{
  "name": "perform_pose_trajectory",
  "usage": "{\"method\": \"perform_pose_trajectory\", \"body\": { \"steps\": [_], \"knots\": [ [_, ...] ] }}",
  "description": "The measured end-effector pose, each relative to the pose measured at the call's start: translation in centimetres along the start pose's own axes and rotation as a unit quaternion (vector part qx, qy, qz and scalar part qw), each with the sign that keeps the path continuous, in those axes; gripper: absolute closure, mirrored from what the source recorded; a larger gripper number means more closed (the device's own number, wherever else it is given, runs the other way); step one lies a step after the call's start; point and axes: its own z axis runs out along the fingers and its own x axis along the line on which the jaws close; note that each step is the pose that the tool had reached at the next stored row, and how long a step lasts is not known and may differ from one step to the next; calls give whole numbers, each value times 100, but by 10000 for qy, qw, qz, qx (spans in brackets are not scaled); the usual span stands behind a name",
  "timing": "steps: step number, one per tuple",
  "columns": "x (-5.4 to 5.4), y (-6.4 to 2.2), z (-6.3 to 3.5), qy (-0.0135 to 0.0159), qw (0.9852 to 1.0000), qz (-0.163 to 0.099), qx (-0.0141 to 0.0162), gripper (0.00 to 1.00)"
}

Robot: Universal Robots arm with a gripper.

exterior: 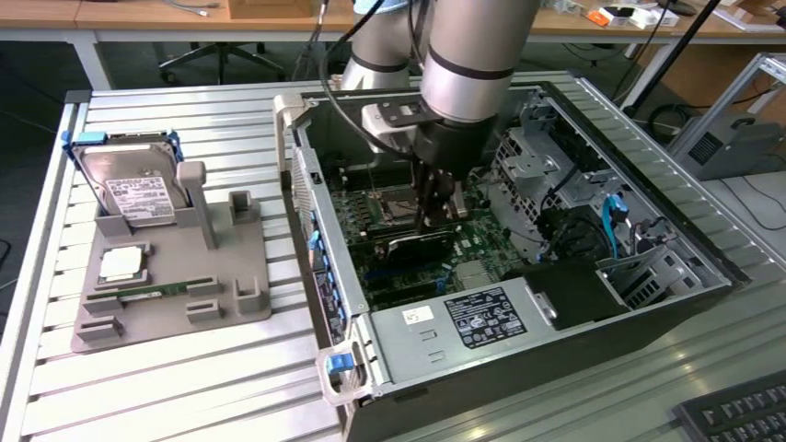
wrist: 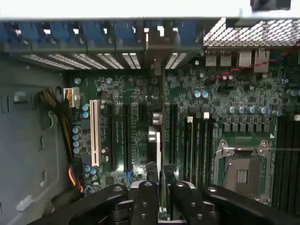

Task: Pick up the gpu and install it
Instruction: 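Insert the gpu into the slot, then press down on the gpu until it lock into place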

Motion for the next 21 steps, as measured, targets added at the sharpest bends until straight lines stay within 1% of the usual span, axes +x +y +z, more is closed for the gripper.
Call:
{"method": "perform_pose_trajectory", "body": {
  "steps": [2,3,4,6,7,8,9,11,14,17,20,21],
  "knots": [
    [0,-219,12,0,10000,-25,-55,83],
    [0,-321,19,-1,10000,-44,-76,90],
    [0,-457,25,-1,9999,-60,-96,90],
    [0,-456,25,-1,9999,-60,-97,90],
    [-1,-334,28,-1,9999,-60,-96,90],
    [-2,-249,31,-1,9999,-60,-95,90],
    [-7,-191,34,-2,9999,-60,-95,90],
    [-35,-140,40,-1,9999,-61,-95,90],
    [-114,-53,45,-1,9999,-60,-95,90],
    [-126,46,48,1,9999,-60,-92,90],
    [-86,147,49,39,9999,-61,-89,90],
    [-71,164,51,42,9999,-61,-89,90]
  ]
}}
